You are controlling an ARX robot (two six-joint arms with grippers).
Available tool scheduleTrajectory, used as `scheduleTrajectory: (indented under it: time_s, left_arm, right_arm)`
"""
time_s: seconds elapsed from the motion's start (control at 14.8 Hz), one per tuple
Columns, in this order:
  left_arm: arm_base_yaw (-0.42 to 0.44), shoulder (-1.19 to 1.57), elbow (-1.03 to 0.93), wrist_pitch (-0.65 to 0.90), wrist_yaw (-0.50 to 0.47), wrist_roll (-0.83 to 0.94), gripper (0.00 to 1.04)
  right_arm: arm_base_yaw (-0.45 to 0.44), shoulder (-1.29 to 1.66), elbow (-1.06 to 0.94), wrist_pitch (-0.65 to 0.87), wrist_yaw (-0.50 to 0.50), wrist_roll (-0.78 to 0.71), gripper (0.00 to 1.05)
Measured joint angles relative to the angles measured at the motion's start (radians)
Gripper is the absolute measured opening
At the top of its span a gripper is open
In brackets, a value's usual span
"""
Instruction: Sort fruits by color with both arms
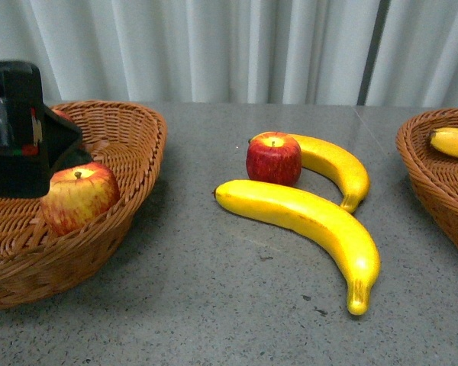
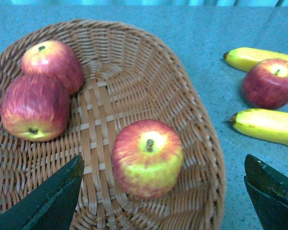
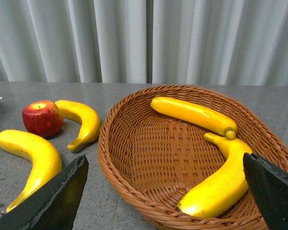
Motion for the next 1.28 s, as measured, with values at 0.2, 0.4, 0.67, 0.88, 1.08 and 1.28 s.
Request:
scheduleTrajectory:
  time_s: [0.2,0.4,0.67,0.88,1.08,1.28]
  left_arm:
    - [-0.080,0.114,0.157,0.021,0.002,0.039,0.98]
    - [-0.136,0.462,0.423,0.005,0.048,0.065,0.98]
    - [-0.160,0.722,0.634,-0.011,0.076,0.134,0.98]
    - [-0.182,0.836,0.741,-0.011,0.114,0.151,0.98]
    - [-0.211,0.916,0.829,-0.023,0.136,0.164,0.98]
    - [-0.225,0.971,0.855,-0.060,0.134,0.167,0.98]
  right_arm:
    - [0.000,0.000,0.000,0.000,0.000,0.000,0.98]
    - [0.000,0.000,0.000,0.000,0.000,0.000,0.98]
    - [0.000,0.000,0.000,0.000,0.000,0.000,0.98]
    - [0.000,0.000,0.000,0.000,0.000,0.000,0.98]
    - [0.000,0.000,0.000,0.000,0.000,0.000,0.98]
    - [0.000,0.000,0.000,0.000,0.000,0.000,0.98]
